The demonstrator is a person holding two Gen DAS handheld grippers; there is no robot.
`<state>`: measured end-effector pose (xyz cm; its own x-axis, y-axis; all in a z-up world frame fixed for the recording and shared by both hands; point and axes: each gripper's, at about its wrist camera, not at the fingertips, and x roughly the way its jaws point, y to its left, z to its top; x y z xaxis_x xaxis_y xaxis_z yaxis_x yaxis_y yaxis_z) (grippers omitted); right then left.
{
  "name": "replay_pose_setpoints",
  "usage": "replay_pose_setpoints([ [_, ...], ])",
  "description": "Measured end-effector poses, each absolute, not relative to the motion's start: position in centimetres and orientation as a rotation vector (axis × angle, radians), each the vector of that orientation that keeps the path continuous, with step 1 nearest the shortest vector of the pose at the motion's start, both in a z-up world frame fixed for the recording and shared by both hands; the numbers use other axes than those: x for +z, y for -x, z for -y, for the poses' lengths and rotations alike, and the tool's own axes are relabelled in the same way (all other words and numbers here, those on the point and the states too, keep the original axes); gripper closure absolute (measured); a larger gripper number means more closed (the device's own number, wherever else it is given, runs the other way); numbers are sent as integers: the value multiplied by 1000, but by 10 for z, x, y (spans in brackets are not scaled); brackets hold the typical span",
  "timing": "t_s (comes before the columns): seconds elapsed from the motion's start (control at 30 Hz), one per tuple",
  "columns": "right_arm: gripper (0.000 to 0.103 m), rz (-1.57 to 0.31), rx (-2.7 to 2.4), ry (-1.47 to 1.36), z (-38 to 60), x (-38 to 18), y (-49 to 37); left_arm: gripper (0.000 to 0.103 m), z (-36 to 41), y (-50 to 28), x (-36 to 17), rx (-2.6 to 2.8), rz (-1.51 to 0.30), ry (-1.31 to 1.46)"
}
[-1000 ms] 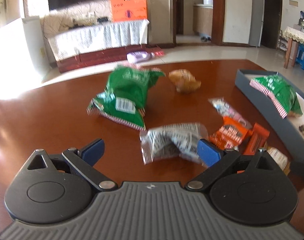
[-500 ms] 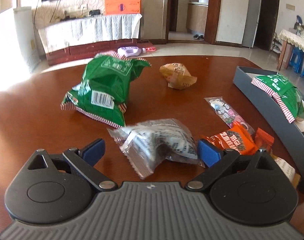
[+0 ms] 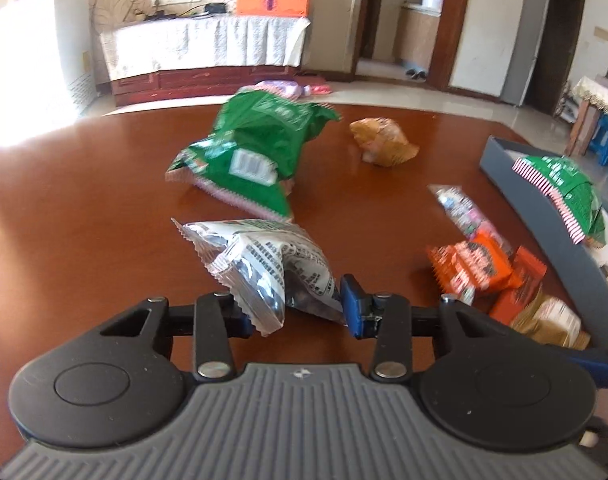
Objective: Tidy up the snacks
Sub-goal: 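Grasp the gold-wrapped chocolate with the right tool, then carry the silver packet with the left tool while the right tool carries the chocolate to the box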
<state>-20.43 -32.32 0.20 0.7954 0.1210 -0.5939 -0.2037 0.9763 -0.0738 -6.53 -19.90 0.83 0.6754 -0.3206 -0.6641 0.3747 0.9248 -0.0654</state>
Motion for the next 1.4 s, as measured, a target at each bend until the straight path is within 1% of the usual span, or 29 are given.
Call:
replay_pose_setpoints([
  [0.1, 75, -650, 180, 153, 315, -2, 199, 55, 184, 77, 9, -359, -742, -102],
  [0.13, 76, -656, 177, 153, 314, -3, 197, 54, 178, 83, 7, -354, -740, -105],
  [0.23, 77, -670, 174, 149, 314, -5, 191, 51, 168, 94, 5, -354, -725, -105],
  [0.27, 77, -676, 165, 156, 312, -7, 189, 48, 168, 95, 5, -353, -725, -103],
  [0.43, 78, -694, 151, 164, 305, -11, 179, 41, 174, 99, 1, -344, -709, -141],
  [0.5, 82, -694, 153, 165, 303, -12, 179, 41, 177, 98, 0, -352, -702, -138],
  [0.6, 84, -694, 149, 170, 300, -12, 179, 46, 175, 99, 1, -363, -700, -131],
  [0.67, 85, -696, 153, 168, 300, -12, 181, 52, 174, 100, 2, -365, -700, -121],
  [0.83, 85, -690, 156, 166, 300, -9, 186, 58, 173, 98, 5, -360, -709, -77],
  [1.4, 85, -625, 152, 122, 307, 10, 202, 60, 190, 101, 19, -324, -660, -99],
])
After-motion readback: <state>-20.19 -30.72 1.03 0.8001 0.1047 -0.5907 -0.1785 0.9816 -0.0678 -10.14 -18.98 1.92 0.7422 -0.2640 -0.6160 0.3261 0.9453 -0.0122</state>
